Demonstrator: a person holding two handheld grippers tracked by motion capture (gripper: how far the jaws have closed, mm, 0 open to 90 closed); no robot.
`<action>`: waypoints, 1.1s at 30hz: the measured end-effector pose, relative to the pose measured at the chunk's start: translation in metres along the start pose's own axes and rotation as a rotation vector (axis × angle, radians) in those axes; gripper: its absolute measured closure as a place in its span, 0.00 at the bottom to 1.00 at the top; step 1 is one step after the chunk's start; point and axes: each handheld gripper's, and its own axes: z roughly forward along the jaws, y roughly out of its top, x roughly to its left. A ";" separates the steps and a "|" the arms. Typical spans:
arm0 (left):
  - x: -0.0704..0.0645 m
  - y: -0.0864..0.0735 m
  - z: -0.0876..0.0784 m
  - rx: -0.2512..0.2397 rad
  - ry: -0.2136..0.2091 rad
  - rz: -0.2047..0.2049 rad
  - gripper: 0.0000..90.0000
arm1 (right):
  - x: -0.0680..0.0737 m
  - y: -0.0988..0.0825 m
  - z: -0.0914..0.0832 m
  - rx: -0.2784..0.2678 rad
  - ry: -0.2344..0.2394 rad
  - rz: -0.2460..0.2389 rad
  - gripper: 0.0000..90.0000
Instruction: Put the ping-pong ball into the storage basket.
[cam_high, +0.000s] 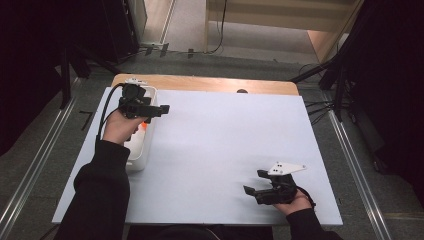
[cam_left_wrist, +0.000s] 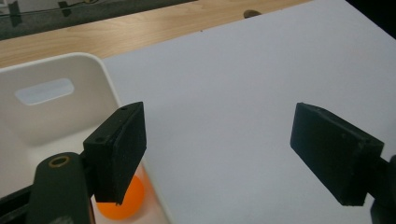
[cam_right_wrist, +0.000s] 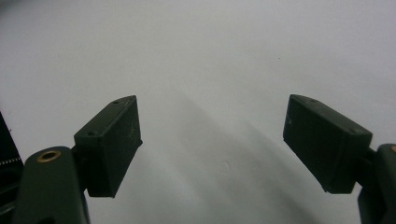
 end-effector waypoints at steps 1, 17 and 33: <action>-0.001 0.000 0.000 0.001 -0.010 0.002 0.21 | 0.000 0.000 0.000 0.001 0.000 0.001 0.20; -0.025 0.002 0.005 0.011 -0.078 0.056 0.21 | 0.000 0.001 0.001 0.003 0.002 -0.004 0.20; -0.036 -0.002 0.011 0.042 -0.106 0.085 0.21 | -0.001 0.001 0.001 0.001 0.001 -0.005 0.20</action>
